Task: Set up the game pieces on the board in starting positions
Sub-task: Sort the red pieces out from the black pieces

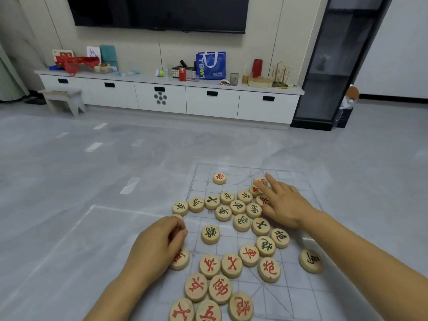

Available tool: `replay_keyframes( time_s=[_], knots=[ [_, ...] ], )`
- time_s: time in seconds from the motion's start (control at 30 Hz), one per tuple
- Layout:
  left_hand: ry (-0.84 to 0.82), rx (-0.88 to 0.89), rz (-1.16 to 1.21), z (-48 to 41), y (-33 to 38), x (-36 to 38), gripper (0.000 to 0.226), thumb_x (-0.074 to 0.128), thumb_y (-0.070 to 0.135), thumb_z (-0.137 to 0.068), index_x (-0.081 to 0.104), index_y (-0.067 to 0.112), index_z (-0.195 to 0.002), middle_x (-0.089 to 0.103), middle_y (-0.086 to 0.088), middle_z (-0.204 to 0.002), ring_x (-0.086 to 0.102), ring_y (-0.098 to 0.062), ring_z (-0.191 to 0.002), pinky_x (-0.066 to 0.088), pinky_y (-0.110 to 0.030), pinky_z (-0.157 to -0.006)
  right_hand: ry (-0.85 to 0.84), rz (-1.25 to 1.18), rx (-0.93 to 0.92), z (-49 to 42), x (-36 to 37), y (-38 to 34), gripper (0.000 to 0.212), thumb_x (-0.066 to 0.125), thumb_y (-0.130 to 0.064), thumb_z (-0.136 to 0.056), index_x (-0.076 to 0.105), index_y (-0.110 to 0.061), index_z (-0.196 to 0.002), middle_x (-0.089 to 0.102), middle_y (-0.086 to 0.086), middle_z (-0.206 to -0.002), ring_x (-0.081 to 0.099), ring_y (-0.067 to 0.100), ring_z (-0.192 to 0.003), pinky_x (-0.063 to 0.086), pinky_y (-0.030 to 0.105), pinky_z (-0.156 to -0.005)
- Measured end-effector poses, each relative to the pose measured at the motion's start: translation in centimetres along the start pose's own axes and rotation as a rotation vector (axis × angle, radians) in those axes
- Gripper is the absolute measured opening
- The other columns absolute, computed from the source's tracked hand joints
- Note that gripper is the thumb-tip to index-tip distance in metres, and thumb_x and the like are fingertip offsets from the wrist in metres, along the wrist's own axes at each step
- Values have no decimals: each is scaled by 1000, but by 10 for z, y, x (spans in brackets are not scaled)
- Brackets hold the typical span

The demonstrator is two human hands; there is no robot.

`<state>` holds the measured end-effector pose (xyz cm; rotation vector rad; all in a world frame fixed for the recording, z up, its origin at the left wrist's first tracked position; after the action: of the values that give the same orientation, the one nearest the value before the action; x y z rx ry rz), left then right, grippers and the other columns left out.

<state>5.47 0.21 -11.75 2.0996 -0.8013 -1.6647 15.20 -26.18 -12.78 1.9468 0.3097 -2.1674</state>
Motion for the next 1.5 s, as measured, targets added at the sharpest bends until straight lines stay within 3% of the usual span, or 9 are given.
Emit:
replay_keyframes(
  time_s=[0.2,0.3,0.47,0.87,1.0,1.07,1.23,1.33,1.5],
  knots=[
    [-10,24,-35,-3,-3,5,14,52,32,-90,55,30,-103,59,15,-91,53,-3,-84,46,-22,-75,31,103,15,-29,1,4,58,27,-54,-93,14,-33,-146,15,8,-155,26,27,-136,25,40,-109],
    [-10,38,-50,-4,-1,5,17,50,33,-91,55,30,-107,59,16,-94,52,-3,-85,44,-20,-75,179,136,108,-33,-2,1,51,31,-51,-93,32,-27,-138,39,8,-139,41,29,-120,39,41,-93],
    [-33,78,-67,-3,5,6,19,49,35,-91,55,30,-109,55,18,-89,49,-2,-80,39,-14,-70,341,40,207,-25,-5,17,33,35,-37,-94,47,-17,-117,53,10,-113,48,29,-101,39,37,-78],
    [-102,93,-74,0,4,7,23,51,38,-91,55,29,-111,58,14,-98,51,-4,-90,40,-16,-75,344,-384,310,51,11,123,18,55,-21,-89,56,-12,-104,55,10,-106,51,30,-100,44,41,-85],
    [-128,101,-82,0,8,11,28,49,42,-90,54,30,-115,57,14,-98,50,-3,-89,41,-16,-74,377,-414,221,114,16,95,6,50,-37,-88,50,-33,-92,56,-2,-95,49,16,-82,40,27,-72],
    [-149,123,-84,2,12,15,33,46,50,-89,53,31,-116,55,16,-97,49,-1,-88,41,-16,-74,378,-413,154,152,21,72,19,38,-52,-83,48,-40,-93,53,-15,-96,48,8,-87,38,20,-76],
    [-286,181,-79,12,30,32,90,10,89,-61,43,37,-126,40,26,-110,41,3,-104,36,-16,-86,349,-335,-97,188,46,11,10,43,-43,-87,45,-38,-96,45,-28,-106,45,-4,-94,37,19,-82],
    [-300,153,-74,19,39,40,99,3,90,-54,27,40,-136,21,27,-118,23,5,-112,23,-16,-93,397,-363,-181,169,40,-33,33,28,-51,-93,47,-29,-108,44,-19,-112,39,-5,-106,28,7,-94],
    [-355,116,-126,19,41,50,99,5,88,-54,17,42,-142,9,19,-150,8,-5,-137,12,-24,-111,390,-435,-134,101,28,-61,30,31,-42,-93,46,-23,-110,44,-11,-113,36,5,-101,30,19,-87]
  ],
)
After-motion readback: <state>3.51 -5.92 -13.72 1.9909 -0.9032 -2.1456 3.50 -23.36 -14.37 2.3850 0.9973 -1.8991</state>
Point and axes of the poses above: each hand's wrist, its own z-axis away from the middle knuckle, its own x-axis out of the palm, y = z × x, the point moved 7 cm from there along -z, towards the middle knuckle
